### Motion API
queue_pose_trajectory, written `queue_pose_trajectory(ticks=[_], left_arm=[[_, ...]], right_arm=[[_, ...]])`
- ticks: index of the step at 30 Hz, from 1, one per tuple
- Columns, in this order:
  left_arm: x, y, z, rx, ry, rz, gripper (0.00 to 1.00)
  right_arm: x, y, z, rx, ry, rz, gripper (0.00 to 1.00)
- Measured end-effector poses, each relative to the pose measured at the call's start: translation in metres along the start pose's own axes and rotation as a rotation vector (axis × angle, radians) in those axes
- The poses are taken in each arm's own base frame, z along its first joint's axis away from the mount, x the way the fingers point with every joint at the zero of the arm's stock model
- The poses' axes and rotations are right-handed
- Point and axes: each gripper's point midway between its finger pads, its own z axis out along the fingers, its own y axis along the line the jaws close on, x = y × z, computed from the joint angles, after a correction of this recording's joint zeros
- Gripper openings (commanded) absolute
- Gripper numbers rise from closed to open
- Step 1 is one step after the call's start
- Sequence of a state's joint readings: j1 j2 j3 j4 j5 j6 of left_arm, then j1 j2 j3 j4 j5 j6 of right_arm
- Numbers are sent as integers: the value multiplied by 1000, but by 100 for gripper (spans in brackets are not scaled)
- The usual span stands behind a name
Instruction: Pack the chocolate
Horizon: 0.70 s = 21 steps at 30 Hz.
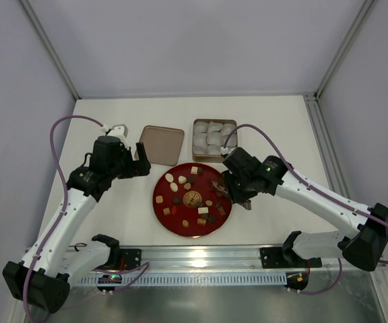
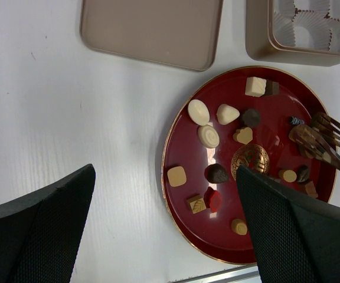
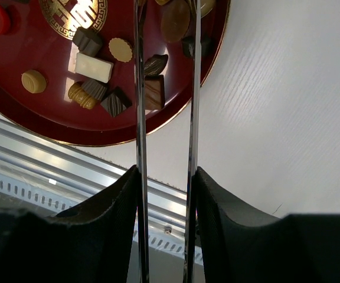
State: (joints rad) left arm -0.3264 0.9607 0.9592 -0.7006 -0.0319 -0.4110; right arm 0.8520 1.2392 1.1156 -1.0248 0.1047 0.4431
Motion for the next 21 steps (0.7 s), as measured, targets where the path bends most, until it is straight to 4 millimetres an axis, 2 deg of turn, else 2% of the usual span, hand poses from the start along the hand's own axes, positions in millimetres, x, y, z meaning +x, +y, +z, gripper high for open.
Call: queue_pose_trajectory(ticks=[12, 21], left_arm=[[0, -1, 0, 3, 1, 0, 100], [0, -1, 0, 7, 3, 0, 100]], right_arm=[[5, 8, 7, -9, 31, -30, 42], [7, 8, 9, -4, 44, -36, 34]])
